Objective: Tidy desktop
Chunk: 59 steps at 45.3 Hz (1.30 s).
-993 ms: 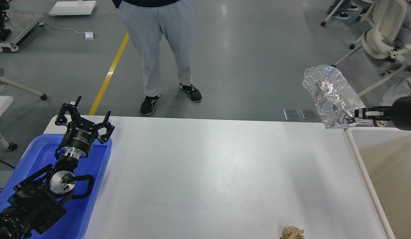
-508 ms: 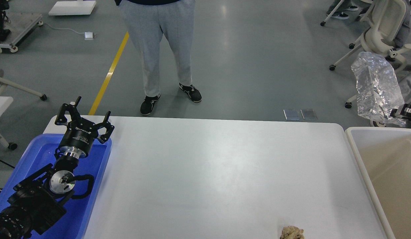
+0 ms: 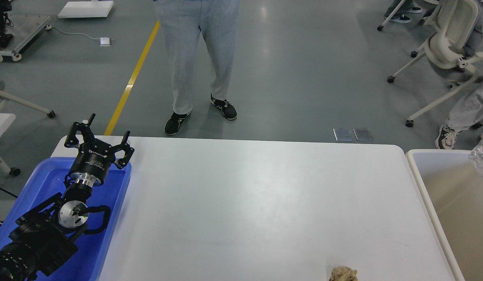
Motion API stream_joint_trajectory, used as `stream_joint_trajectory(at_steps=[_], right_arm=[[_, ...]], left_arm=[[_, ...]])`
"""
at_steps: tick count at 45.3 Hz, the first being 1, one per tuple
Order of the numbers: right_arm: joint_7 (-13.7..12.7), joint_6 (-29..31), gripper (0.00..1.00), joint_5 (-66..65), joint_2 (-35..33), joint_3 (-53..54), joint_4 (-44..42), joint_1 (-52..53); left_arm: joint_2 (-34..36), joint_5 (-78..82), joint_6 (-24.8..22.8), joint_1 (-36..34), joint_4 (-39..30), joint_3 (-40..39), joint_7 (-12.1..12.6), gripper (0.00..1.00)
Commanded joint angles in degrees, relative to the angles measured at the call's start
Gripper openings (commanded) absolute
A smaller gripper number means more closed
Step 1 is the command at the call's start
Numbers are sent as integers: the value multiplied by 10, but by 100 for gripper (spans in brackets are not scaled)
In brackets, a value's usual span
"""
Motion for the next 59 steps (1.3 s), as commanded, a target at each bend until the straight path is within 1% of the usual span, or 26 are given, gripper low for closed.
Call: stream_joint_trajectory(at_steps=[1,9,16,19,25,28,32,37,59], right_arm=[[5,-14,0,95,82,68,-98,-139],[1,-14,0,94,156,134,-190,-208],[-3,-15,0,97,192,156,-235,-216],[-12,-15,0,108,211,158,-262,-217],[-35,-9,0,120,269,158,-363,-219],[-41,-5,0,120,301,157,-421,-219],[-44,7,0,120,331,157,-470,-218],[-45,9,0,120,344,159,-489,-215],[-49,3,0,120,350,158,-491,-210]], left_arm=[[0,0,1,0,0,-1,0,100],[0,0,1,0,0,0,0,100],[0,0,1,0,0,-1,0,100],[0,0,1,0,0,-1,0,100],[0,0,1,0,0,-1,0,100],[0,0,1,0,0,0,0,100],[0,0,1,0,0,-1,0,100],[0,0,1,0,0,0,0,100],[0,0,1,0,0,-1,0,100]])
